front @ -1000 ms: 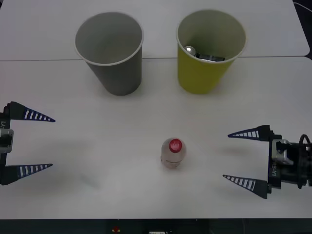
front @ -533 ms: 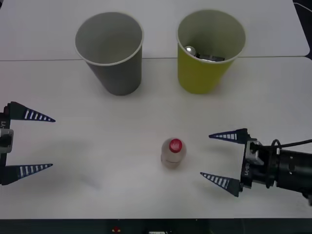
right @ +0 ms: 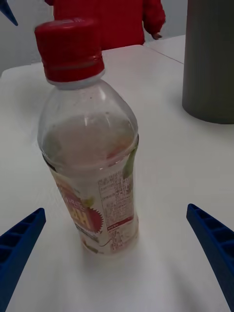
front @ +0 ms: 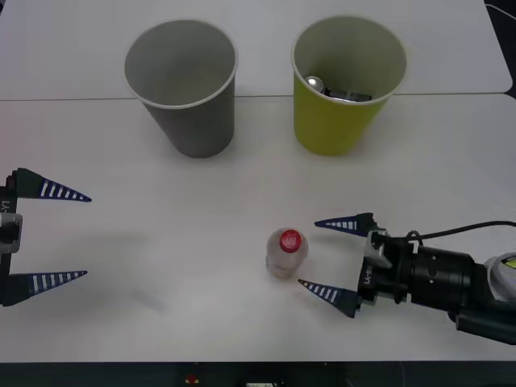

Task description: Put the can into the green bin and the plastic bottle into the gray bin

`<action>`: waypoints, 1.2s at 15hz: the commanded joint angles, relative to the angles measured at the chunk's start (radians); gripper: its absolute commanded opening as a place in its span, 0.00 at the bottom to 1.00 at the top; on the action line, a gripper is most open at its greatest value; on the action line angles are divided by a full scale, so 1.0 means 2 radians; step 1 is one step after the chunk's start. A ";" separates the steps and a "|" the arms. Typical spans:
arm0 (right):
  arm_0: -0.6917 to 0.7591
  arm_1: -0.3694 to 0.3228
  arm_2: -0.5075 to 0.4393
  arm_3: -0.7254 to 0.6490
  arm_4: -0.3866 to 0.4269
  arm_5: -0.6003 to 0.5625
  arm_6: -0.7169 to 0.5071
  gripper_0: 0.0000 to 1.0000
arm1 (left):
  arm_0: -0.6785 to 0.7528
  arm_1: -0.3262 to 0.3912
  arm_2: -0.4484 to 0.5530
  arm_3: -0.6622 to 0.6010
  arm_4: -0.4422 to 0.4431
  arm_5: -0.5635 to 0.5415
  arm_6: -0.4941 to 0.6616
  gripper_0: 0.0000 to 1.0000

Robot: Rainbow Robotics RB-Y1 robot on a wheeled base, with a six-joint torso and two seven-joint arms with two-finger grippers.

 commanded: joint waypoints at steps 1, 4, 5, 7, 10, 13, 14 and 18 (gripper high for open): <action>-0.012 0.016 0.015 0.016 -0.002 0.004 0.004 1.00 | 0.000 0.000 0.000 0.000 0.000 0.000 0.000 1.00; -0.026 0.036 0.027 0.037 -0.002 0.005 0.010 1.00 | 0.000 0.000 0.000 0.000 0.000 0.000 0.000 1.00; -0.029 0.042 0.030 0.045 -0.002 0.005 0.013 1.00 | 0.000 0.000 0.000 0.000 0.000 0.000 0.000 1.00; -0.036 0.054 0.036 0.055 -0.002 0.008 0.018 1.00 | 0.000 0.000 0.000 0.000 0.000 0.000 0.000 1.00; -0.044 0.067 0.046 0.065 -0.002 0.016 0.025 1.00 | 0.000 0.000 0.000 0.000 0.000 0.000 0.000 1.00; -0.045 0.070 0.051 0.065 -0.002 0.024 0.027 1.00 | 0.000 0.000 0.000 0.000 0.000 0.000 0.000 1.00; -0.045 0.071 0.052 0.065 -0.002 0.025 0.029 0.92 | 0.000 0.000 0.000 0.000 0.000 0.000 0.000 1.00; -0.045 0.071 0.054 0.065 -0.002 0.029 0.030 0.00 | 0.000 0.000 0.000 0.000 0.000 0.000 0.000 1.00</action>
